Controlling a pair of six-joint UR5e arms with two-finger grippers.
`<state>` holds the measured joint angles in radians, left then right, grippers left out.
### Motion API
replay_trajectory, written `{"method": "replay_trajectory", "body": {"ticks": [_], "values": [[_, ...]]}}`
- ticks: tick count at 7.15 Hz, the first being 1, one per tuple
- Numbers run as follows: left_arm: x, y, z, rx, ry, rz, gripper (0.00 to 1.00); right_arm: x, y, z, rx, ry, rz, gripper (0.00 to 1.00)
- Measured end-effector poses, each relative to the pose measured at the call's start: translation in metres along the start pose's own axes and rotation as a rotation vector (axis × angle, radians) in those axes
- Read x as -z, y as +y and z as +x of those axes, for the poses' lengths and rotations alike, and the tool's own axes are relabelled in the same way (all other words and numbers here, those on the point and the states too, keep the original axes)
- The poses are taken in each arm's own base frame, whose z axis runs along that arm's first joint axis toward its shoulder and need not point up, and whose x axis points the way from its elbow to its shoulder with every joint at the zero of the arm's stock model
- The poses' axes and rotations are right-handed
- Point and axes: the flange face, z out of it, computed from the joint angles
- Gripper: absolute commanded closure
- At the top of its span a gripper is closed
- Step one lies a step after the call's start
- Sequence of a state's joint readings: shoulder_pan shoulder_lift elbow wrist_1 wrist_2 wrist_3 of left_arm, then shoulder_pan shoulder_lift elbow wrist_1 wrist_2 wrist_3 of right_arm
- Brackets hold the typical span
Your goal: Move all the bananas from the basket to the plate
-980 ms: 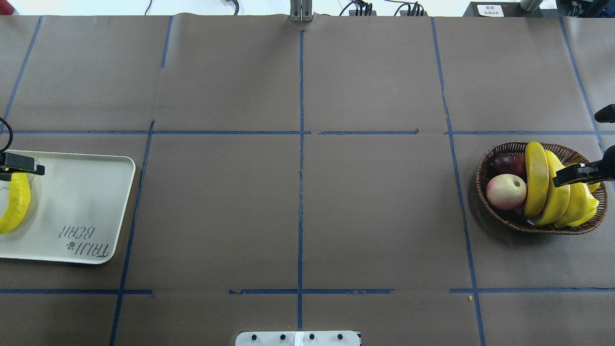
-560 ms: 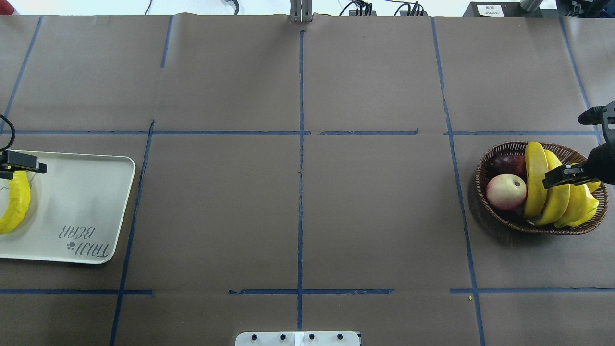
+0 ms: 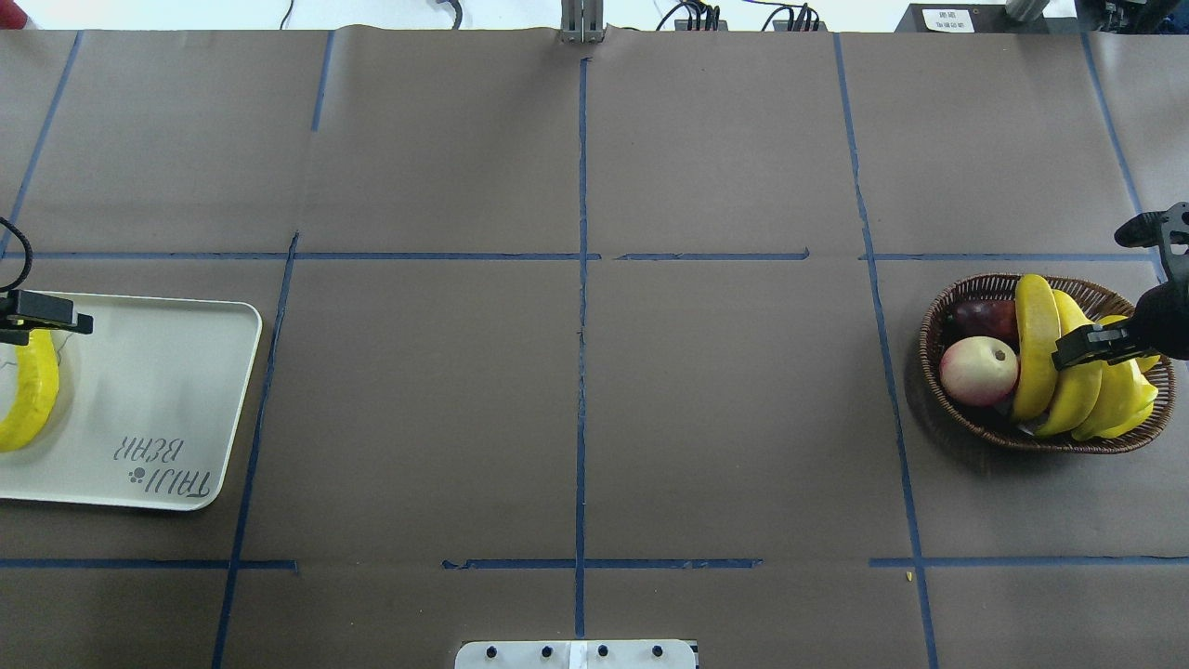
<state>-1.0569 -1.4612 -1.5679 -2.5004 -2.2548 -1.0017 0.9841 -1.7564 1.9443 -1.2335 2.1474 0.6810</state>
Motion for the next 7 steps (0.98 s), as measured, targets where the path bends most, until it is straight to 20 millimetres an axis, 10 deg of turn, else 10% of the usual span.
{"method": "replay_trajectory", "body": {"ticks": [3, 6, 7], "values": [[-0.0004, -0.0008, 0.0003, 0.0, 0.0, 0.0, 0.01, -0.0039, 0.0015, 0.0048, -0.007, 0.007, -0.009, 0.34], [-0.0009, -0.002, 0.0019, -0.002, 0.002, -0.001, 0.01, -0.0061, 0.0017, 0.0069, -0.01, 0.01, -0.012, 0.95], [-0.001, -0.0021, 0.0021, -0.003, 0.002, -0.001, 0.01, -0.0061, 0.0017, 0.0069, -0.01, 0.01, -0.012, 1.0]]}}
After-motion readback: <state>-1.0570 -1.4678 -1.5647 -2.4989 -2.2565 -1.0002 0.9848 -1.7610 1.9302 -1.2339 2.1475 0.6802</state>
